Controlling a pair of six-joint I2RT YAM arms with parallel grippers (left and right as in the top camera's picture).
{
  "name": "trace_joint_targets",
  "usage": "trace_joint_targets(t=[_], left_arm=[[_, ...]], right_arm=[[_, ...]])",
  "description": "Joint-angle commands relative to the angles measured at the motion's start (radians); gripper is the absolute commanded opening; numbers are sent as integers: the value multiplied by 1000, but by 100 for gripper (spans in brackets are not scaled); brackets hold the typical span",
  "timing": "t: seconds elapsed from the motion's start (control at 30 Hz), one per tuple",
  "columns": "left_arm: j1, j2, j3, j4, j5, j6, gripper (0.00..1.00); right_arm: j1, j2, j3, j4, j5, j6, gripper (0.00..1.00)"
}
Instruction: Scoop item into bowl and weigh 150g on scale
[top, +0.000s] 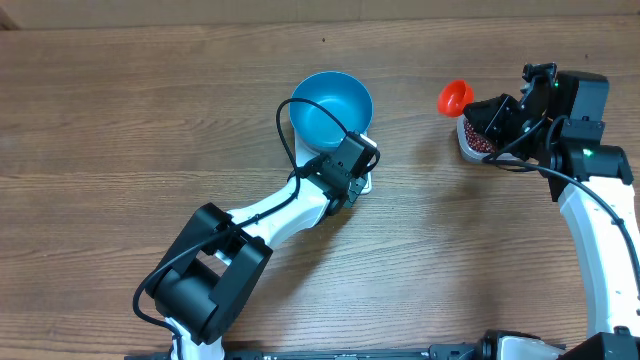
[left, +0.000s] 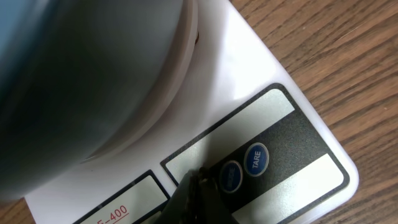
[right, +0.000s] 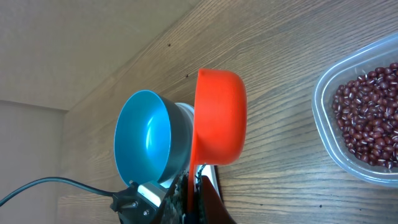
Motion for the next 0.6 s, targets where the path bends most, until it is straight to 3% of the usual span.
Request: trace_joint_targets(t=[0.0, 0.57], left_arm=[[5, 22, 7, -28, 31, 23, 4], [5, -270, 12, -98, 133, 76, 5]], right_arm=[[-5, -3, 24, 5, 3, -8, 4], [-5, -3, 24, 5, 3, -7, 4]])
